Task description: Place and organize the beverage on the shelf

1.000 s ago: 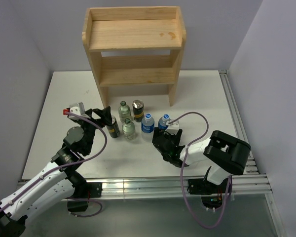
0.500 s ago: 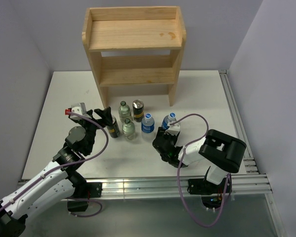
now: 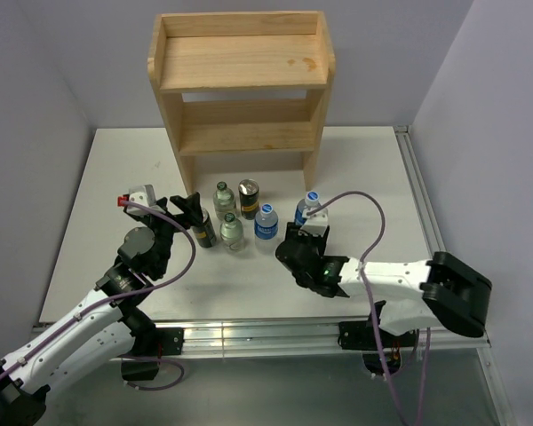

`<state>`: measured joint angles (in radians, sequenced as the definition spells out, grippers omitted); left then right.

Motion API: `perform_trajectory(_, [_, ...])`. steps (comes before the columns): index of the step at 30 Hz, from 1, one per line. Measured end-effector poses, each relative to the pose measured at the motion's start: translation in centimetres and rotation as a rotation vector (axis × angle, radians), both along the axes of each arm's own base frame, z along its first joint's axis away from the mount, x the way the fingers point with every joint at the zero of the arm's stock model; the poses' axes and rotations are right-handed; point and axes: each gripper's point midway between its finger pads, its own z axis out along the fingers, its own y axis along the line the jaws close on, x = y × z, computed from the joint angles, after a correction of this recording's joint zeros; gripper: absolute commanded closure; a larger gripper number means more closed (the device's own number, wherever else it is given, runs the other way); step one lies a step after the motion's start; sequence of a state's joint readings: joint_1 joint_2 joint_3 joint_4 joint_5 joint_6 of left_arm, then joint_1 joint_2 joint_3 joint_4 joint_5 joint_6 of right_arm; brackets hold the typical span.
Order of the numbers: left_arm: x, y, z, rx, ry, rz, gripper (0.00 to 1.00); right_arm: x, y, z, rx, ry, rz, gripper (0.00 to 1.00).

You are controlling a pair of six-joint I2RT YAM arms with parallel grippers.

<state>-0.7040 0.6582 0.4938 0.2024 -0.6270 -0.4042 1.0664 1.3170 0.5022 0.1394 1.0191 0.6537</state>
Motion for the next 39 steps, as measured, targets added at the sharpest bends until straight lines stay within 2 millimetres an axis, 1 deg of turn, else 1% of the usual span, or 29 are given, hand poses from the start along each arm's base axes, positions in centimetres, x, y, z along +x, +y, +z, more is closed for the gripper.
perform_trajectory(1, [0.0, 0.0, 0.0, 0.0, 0.0, 0.0, 0.01, 0.1, 0.2, 1.1, 0.002, -0.007, 0.006, 1.0])
perform_trajectory(5, [0.0, 0.0, 0.1, -0.002, -0.003, 0.0, 0.01, 0.4, 0.8, 6.5, 0.042, -0.053, 0.039, 1.0])
perform_trajectory(9, [-0.1, 0.1, 0.2, -0.005, -0.005, 0.003, 0.01, 0.8, 1.6, 13.1, 0.064, -0.108, 0.078, 1.0])
perform_trajectory(10, [-0.1, 0.2, 0.2, -0.005, -0.005, 0.005, 0.01, 0.9, 2.0, 14.9, 0.064, -0.122, 0.093, 1.0])
perform_trajectory(15, [-0.1, 0.2, 0.2, -0.005, -0.006, 0.008, 0.01, 1.6, 3.5, 23.0, 0.05, -0.192, 0.165, 1.0])
perform_trajectory(16, [-0.1, 0.2, 0.2, -0.005, -0.005, 0.008, 0.01, 1.8, 3.7, 24.1, 0.039, -0.202, 0.174, 1.0])
perform_trajectory(17, [-0.1, 0.2, 0.2, -0.005, -0.006, 0.008, 0.01, 2.0, 4.0, 25.6, 0.029, -0.219, 0.186, 1.0])
perform_trajectory(20, [-0.1, 0.3, 0.3, -0.006, -0.007, 0.011, 0.01, 2.8, 5.1, 28.7, -0.025, -0.251, 0.218, 1.0])
perform_trajectory(24, [-0.3, 0.7, 0.7, -0.013, -0.018, 0.021, 0.01, 4.0, 6.0, 30.4, -0.106, -0.261, 0.244, 1.0])
perform_trajectory(28, [-0.4, 0.9, 1.1, -0.021, -0.031, 0.026, 0.01, 6.3, 6.3, 31.7, -0.172, -0.259, 0.243, 1.0])
perform_trajectory(30, [-0.5, 0.9, 1.2, -0.021, -0.034, 0.026, 0.01, 7.5, 6.1, 32.3, -0.196, -0.256, 0.235, 1.0])
perform_trajectory(33, [-0.5, 1.0, 1.2, -0.016, -0.035, 0.027, 0.01, 9.3, 5.1, 33.5, -0.218, -0.257, 0.209, 1.0])
perform_trajectory(37, [-0.5, 1.0, 1.1, -0.012, -0.034, 0.027, 0.01, 11.3, 4.0, 36.4, -0.209, -0.286, 0.17, 1.0])
perform_trajectory(39, [-0.5, 1.0, 1.0, -0.01, -0.032, 0.027, 0.01, 11.9, 3.6, 38.0, -0.198, -0.308, 0.153, 1.0])
